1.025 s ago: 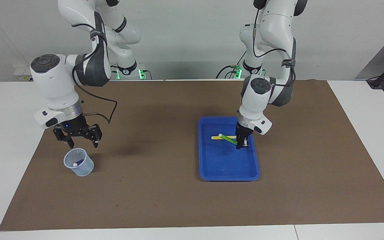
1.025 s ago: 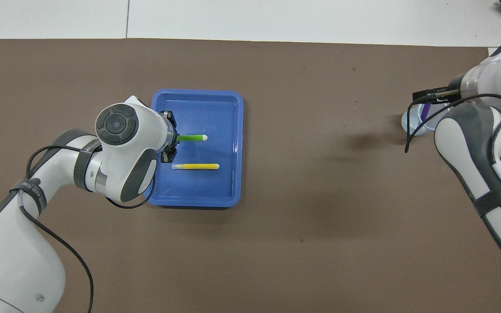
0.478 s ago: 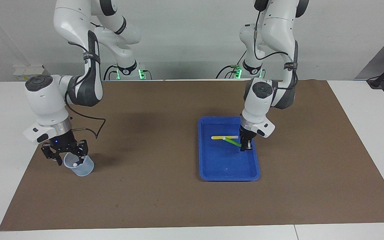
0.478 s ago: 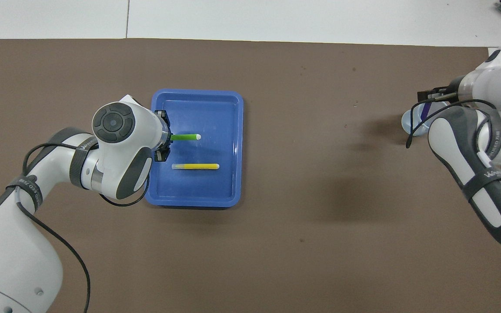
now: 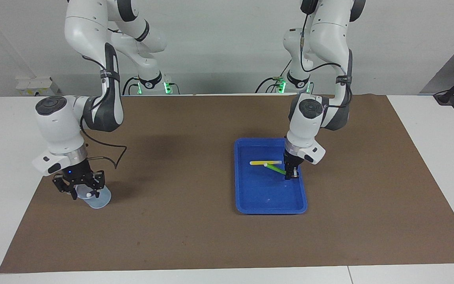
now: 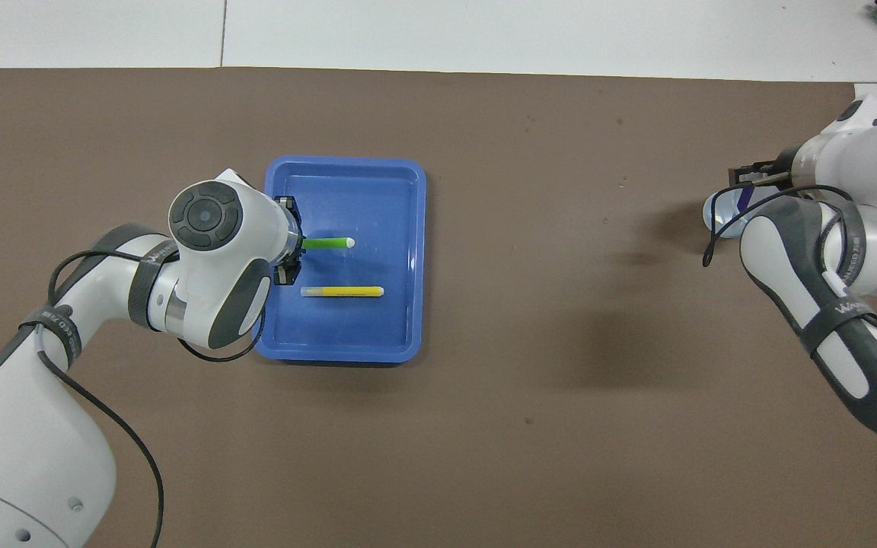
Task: Right arm passes pens to left for tray arrangement
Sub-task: 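Lower the green pen into the tray while the right gripper reaches the cup, then grasp the purple pen from the white cup with the right gripper, then carry the purple pen toward the tray while the left gripper rises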
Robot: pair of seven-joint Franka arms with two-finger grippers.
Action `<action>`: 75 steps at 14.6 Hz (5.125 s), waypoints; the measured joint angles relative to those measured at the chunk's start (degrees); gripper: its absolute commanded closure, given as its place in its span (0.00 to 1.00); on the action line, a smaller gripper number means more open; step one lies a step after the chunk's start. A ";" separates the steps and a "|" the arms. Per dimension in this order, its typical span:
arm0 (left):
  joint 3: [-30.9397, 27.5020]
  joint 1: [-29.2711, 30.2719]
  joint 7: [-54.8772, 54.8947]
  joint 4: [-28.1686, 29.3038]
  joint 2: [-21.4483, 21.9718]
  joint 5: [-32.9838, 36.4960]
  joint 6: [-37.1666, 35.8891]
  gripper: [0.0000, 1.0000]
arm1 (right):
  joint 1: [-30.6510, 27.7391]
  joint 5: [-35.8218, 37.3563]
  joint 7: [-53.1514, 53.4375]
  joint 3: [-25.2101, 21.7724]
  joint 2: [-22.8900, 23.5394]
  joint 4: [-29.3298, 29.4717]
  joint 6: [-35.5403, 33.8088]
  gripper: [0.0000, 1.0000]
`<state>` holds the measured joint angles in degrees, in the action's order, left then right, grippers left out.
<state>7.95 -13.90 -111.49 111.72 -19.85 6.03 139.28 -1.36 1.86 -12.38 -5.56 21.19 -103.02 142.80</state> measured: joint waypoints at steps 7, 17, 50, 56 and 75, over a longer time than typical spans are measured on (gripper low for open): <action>0.15 -0.04 -1.33 -0.04 -0.66 0.00 1.64 1.00 | 0.03 -1.93 0.00 0.00 -0.10 0.00 0.02 0.64; 0.23 -0.08 -1.57 -0.03 -1.34 0.00 1.54 1.00 | 0.04 -1.96 -0.01 0.00 -0.42 0.02 0.02 0.92; 0.25 -0.81 -4.46 -2.68 -1.32 0.06 -4.19 0.06 | 3.21 -12.01 73.06 14.07 -13.47 5.10 -28.53 1.00; 0.88 -0.83 -4.92 -7.39 1.11 -1.12 -10.89 0.00 | 3.99 -19.44 94.58 18.88 -11.86 10.06 -30.36 1.00; 9.85 -1.74 -17.11 -16.75 13.32 -9.50 -26.43 0.00 | 4.06 -23.50 114.83 25.15 -10.46 11.95 -30.37 1.00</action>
<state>17.80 -15.64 -128.61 94.96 -6.52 -3.47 112.85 2.70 -21.64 102.46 19.59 10.73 -91.06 112.43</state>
